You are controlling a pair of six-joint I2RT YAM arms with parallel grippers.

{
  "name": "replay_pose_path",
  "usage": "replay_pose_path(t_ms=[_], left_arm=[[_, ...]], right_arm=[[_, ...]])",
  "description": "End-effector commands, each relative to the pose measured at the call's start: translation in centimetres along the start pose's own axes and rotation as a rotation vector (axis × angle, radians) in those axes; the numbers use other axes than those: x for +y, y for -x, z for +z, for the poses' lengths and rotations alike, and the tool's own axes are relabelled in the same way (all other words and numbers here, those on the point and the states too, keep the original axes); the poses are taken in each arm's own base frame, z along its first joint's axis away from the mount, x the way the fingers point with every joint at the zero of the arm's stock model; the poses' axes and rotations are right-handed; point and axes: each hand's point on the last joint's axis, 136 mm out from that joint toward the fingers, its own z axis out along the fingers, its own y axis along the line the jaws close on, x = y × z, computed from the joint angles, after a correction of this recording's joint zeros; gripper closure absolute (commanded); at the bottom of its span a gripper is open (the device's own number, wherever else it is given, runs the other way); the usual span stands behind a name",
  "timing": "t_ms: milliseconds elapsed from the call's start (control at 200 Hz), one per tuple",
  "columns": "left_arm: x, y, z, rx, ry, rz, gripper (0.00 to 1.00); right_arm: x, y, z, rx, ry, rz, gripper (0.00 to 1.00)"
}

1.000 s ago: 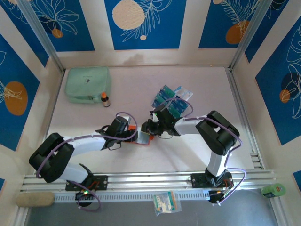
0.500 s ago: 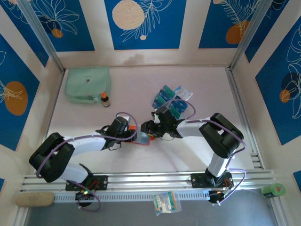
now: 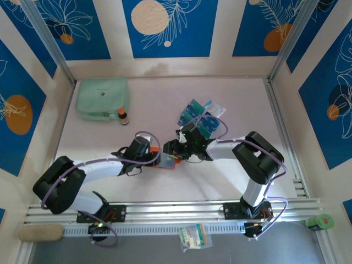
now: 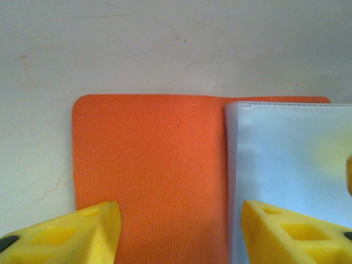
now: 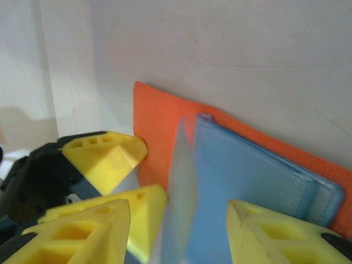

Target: Put the credit cards into the card holder

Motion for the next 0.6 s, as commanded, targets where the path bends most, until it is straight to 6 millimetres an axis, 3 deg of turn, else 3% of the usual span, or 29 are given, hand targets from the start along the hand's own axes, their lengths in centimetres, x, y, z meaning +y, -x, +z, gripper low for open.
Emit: replay_pose_path(t_ms=[0, 305, 595], left_arm=[[0.5, -1.4, -0.9, 0.041, 0.017, -0.008, 0.36], [0.1, 1.3, -4.4, -0.084, 0.008, -0.014, 0.24], [0.7, 1.7, -6.1, -0.142, 0.013, -0.019, 0.22]], right_arm=[[2.3, 0.3, 0.5, 0.031, 0.074, -0.001, 0.5], [4.7, 0.5, 0.6, 0.052, 0.142, 0.017, 0.46], [6.9, 0.4, 1.6, 0.067, 0.16, 0.013, 0.44]])
